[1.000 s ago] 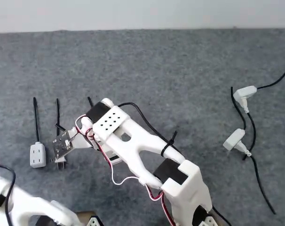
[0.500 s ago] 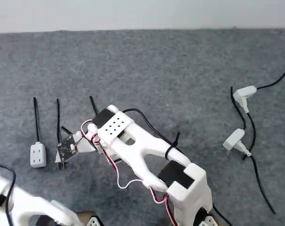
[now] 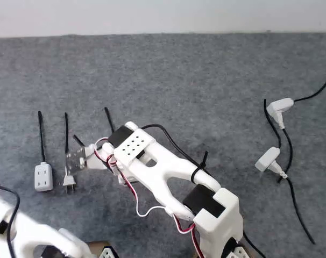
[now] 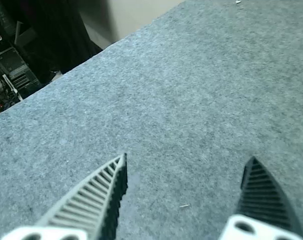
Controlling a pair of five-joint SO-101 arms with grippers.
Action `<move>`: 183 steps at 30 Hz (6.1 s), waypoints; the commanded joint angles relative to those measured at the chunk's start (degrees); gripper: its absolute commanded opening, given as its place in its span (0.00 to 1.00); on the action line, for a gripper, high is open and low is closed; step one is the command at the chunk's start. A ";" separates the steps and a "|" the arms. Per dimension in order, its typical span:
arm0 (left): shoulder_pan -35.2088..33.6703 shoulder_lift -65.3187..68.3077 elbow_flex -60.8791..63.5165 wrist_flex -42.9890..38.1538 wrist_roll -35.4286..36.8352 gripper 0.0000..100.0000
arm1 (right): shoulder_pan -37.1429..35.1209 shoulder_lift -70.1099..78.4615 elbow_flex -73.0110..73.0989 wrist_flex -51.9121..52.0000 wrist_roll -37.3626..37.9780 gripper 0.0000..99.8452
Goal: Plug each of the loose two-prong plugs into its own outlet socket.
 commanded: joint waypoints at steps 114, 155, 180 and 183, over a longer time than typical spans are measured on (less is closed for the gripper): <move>-1.76 -0.53 -37.58 45.98 0.53 0.35 | -10.86 28.18 -61.19 10.07 -53.10 0.14; -14.95 -0.53 -44.70 47.91 0.62 0.35 | -11.91 56.31 -95.74 12.97 -84.04 0.14; -15.03 -0.53 -44.62 48.00 0.53 0.35 | -14.46 61.49 -95.65 13.58 -84.13 0.14; -15.03 -0.53 -44.44 48.00 0.53 0.35 | -14.55 61.85 -95.65 13.58 -84.13 0.14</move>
